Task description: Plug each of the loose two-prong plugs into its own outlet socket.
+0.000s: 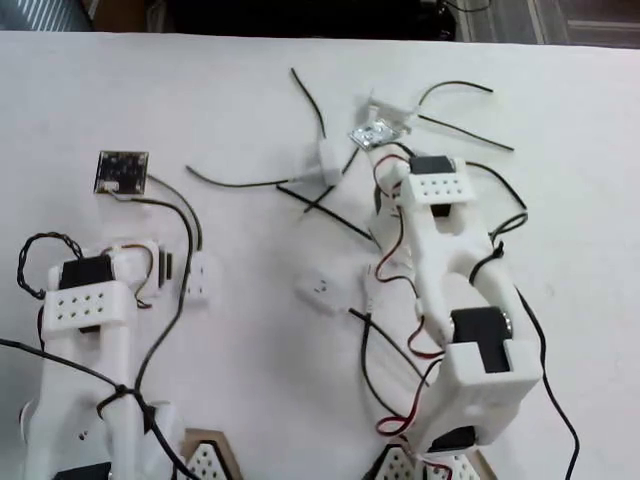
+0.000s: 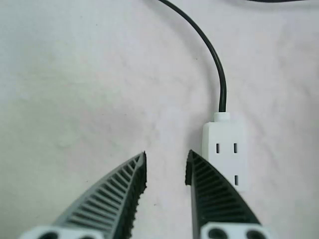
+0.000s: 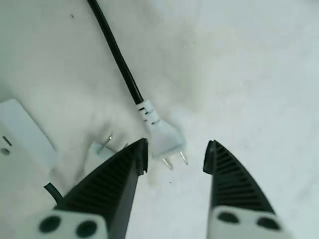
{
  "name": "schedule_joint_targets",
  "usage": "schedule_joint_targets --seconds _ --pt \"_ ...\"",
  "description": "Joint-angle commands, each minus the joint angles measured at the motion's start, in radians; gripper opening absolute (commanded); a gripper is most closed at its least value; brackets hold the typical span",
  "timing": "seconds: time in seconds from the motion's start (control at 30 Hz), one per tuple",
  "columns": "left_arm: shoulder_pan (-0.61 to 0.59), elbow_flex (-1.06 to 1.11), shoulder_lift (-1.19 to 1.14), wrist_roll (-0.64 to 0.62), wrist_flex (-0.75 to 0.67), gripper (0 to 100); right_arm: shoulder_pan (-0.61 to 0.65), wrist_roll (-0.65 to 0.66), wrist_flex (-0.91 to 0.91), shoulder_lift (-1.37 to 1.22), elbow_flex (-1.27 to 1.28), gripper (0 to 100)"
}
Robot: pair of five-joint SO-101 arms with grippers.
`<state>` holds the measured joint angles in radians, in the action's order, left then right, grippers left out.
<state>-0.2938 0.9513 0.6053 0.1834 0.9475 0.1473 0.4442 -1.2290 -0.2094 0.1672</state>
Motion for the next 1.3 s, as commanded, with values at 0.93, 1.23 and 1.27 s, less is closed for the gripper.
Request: schedule_joint_targets --seconds 0.93,1.23,1.27 --pt "-0.012 0.0 0.025 -0.002 -0.021 14 -0.005 0.149 0.101 -0.171 -0.08 1.7" --pt "-0.012 0.0 0.025 -0.002 -0.021 14 -0.005 0.143 -0.07 -0.177 -0.15 9.1" --pt "-0.012 0.0 0.025 -0.002 -0.021 14 -0.005 0.143 -0.088 -0.18 -0.158 11.0"
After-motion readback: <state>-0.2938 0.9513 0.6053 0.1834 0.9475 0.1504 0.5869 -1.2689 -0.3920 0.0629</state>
